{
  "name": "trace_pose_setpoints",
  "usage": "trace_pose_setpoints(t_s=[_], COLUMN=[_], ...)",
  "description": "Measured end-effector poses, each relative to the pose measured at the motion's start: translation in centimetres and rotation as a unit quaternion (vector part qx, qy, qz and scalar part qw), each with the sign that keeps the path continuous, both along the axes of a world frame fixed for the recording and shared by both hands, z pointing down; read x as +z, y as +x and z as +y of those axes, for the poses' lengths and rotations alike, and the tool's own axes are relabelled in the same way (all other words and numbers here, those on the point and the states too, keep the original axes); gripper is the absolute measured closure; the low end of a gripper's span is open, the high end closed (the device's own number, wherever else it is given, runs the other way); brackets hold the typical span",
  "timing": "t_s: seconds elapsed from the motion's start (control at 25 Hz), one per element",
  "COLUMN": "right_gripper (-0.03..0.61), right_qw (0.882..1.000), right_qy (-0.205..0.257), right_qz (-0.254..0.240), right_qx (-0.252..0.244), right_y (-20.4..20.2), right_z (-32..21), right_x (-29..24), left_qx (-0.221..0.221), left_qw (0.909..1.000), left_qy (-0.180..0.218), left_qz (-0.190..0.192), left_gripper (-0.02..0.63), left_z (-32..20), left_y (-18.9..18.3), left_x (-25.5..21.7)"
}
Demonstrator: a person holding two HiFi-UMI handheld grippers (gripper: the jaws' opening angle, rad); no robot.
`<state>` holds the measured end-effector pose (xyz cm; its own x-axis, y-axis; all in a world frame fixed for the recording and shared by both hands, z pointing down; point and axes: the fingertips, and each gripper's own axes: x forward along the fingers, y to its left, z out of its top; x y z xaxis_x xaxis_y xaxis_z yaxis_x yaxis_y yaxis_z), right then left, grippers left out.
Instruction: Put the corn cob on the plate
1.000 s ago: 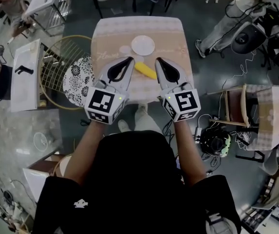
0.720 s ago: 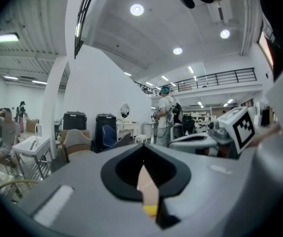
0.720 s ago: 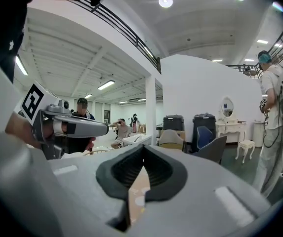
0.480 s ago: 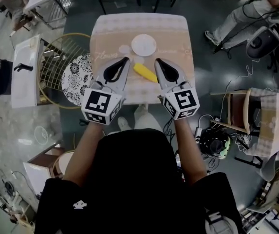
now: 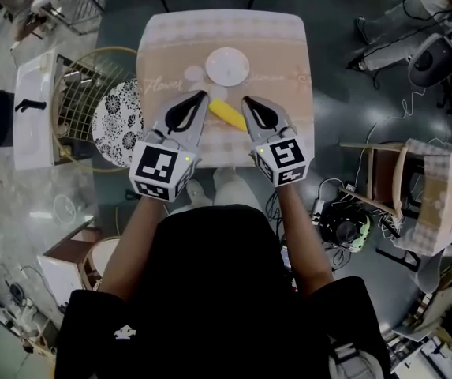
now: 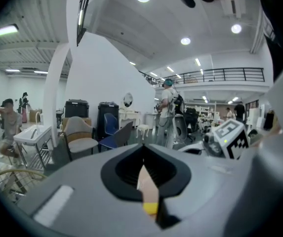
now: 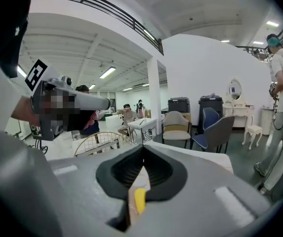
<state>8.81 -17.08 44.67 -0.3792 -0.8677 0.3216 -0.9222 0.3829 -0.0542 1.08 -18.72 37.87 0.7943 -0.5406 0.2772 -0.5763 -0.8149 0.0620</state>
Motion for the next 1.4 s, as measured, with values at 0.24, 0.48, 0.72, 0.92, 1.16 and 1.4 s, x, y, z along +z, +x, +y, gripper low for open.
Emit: trace_pose_setpoints(t_s=[0.24, 0.48, 0.72, 0.92, 1.16, 1.4], right_gripper=[0.577, 0.558, 0.462, 0.409, 0.331, 0.321], right_qw=[0.998, 0.990, 0.980, 0.967, 0.952, 0.945], right_qy=[-0.056, -0.116, -0.145, -0.194, -0.239, -0.257], right_qz=[0.005, 0.032, 0.063, 0.086, 0.114, 0.127], right_qx=[-0.030, -0.067, -0.117, -0.139, -0.152, -0.158], right_y=[-0.4, -1.3, -2.6, -3.0, -2.4, -3.1], right_z=[-0.8, -1.6, -1.8, -1.4, -0.5, -0.7], right_x=[5.0, 10.7, 14.7, 19.5, 24.1, 26.4], left_qx=[-0.017, -0.037, -0.049, -0.059, -0.079, -0.088], left_qw=[0.9995, 0.9984, 0.9971, 0.9961, 0.9936, 0.9917], left_qy=[-0.026, -0.037, -0.043, -0.054, -0.063, -0.082], left_qz=[-0.006, -0.020, -0.040, -0.038, -0.050, -0.045], left_gripper=[0.611, 0.611, 0.611, 0.611, 0.611, 0.611], left_z=[-1.1, -2.5, -3.3, -3.9, -4.7, -5.2], left_y=[-0.1, -0.8, -0.9, -0.7, -1.3, -1.9], left_x=[1.4, 2.6, 3.8, 4.3, 5.2, 6.0])
